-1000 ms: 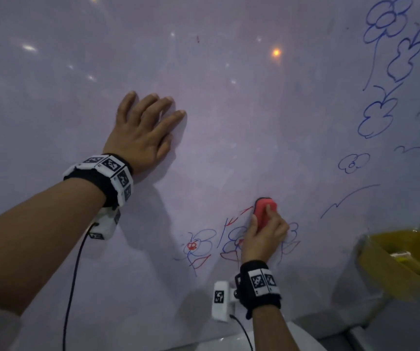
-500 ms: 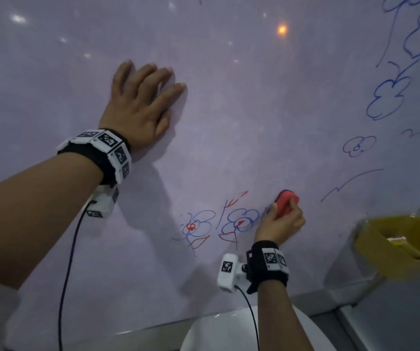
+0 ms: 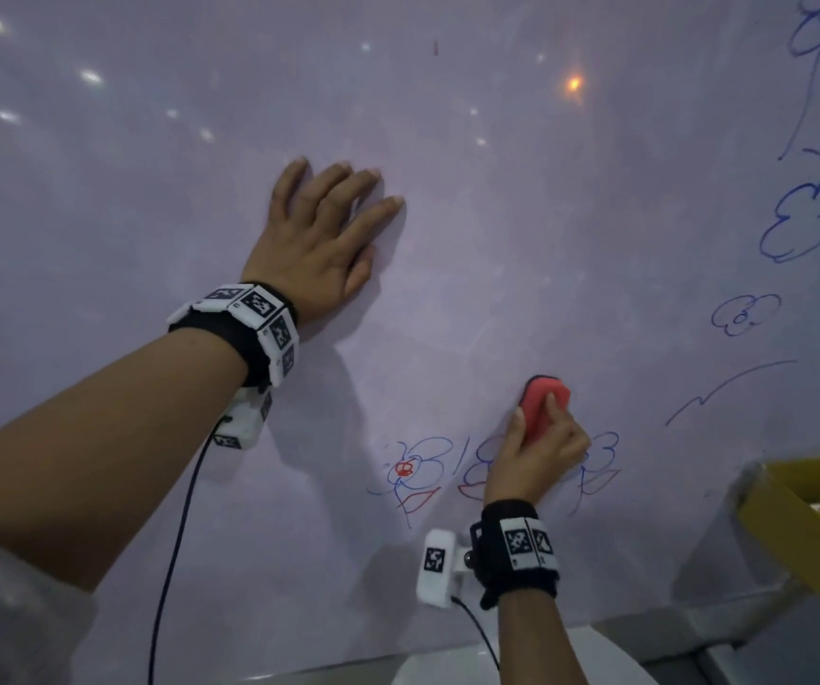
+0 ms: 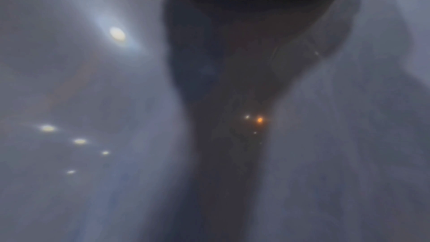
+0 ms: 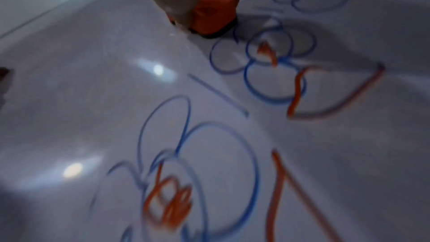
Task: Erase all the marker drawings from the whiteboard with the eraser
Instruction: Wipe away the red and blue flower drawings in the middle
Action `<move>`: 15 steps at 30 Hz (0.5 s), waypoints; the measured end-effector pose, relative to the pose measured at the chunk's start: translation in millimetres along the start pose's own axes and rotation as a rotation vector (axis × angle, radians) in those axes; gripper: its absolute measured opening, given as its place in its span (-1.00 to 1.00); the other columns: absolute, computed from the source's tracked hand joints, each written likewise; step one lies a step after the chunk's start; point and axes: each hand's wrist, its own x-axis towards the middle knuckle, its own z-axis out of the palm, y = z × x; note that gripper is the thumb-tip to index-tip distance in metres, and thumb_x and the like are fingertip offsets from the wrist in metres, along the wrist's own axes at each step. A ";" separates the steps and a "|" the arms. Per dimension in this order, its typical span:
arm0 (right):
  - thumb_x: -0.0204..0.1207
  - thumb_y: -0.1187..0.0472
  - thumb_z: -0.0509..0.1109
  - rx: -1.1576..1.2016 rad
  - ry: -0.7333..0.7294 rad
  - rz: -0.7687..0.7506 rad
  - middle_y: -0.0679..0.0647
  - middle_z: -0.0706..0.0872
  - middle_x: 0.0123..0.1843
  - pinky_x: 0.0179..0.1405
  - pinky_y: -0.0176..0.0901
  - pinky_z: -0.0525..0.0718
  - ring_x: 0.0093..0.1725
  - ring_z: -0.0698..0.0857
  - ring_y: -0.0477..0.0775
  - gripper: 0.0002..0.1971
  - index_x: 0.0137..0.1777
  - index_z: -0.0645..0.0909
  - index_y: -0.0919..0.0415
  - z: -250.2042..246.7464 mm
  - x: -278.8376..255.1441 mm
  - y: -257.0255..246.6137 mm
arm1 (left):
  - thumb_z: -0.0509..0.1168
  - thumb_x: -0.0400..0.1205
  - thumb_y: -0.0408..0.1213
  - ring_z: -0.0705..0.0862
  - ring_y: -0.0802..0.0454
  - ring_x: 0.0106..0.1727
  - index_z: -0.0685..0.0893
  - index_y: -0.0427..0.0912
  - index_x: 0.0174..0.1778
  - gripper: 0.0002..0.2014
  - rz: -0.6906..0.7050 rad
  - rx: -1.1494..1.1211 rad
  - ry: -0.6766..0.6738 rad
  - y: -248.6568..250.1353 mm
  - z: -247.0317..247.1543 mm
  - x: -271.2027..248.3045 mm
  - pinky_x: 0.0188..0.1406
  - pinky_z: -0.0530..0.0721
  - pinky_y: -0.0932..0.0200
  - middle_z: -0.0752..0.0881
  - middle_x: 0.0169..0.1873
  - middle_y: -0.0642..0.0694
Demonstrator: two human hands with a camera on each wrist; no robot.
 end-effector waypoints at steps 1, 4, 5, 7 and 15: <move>0.51 0.12 0.28 0.010 0.022 0.077 0.49 0.48 0.11 0.21 0.02 0.43 0.15 0.40 0.21 -0.59 0.30 0.49 0.31 5.3 -8.0 -2.9 | 0.09 0.64 -0.14 0.32 -0.19 0.39 0.46 -0.10 0.45 -0.56 0.000 0.001 0.002 -0.1 0.0 -0.1 0.48 0.07 -0.18 0.48 0.37 -0.22; 0.62 -0.04 0.17 -0.018 -0.091 -0.015 0.38 0.45 0.17 0.16 0.02 0.48 0.17 0.40 0.22 -0.63 0.28 0.42 0.20 10.5 -54.0 -12.3 | 0.08 0.65 -0.13 0.31 -0.18 0.39 0.45 -0.10 0.46 -0.56 0.002 -0.013 0.002 -0.3 0.0 0.4 0.49 0.06 -0.18 0.43 0.39 -0.20; 0.65 -0.06 0.12 -0.037 -0.158 -0.109 0.27 0.42 0.19 0.13 0.00 0.52 0.16 0.41 0.22 -0.65 0.26 0.42 0.18 6.5 -64.7 -10.6 | 0.07 0.65 -0.13 0.31 -0.18 0.40 0.44 -0.10 0.46 -0.56 0.001 -0.014 0.001 -0.3 -0.2 0.6 0.49 0.05 -0.18 0.40 0.40 -0.18; 0.62 0.05 0.21 -0.061 -0.241 -0.243 0.15 0.37 0.17 0.06 0.02 0.61 0.13 0.42 0.17 -0.75 0.21 0.43 0.14 -4.6 -54.6 -4.3 | 0.07 0.65 -0.13 0.31 -0.18 0.40 0.44 -0.10 0.46 -0.56 -0.004 -0.009 0.003 0.1 -0.2 0.5 0.49 0.06 -0.19 0.39 0.40 -0.17; 0.57 -0.07 0.27 -0.179 -0.348 -0.294 -0.16 0.54 0.06 0.25 -0.12 0.48 0.08 0.48 -0.30 -0.74 0.15 0.59 0.00 11.1 2.9 -34.6 | 0.10 0.63 -0.14 0.33 -0.17 0.38 0.47 -0.09 0.44 -0.57 -0.014 -0.018 -0.007 0.1 -0.6 2.1 0.45 0.17 -0.24 0.54 0.35 -0.22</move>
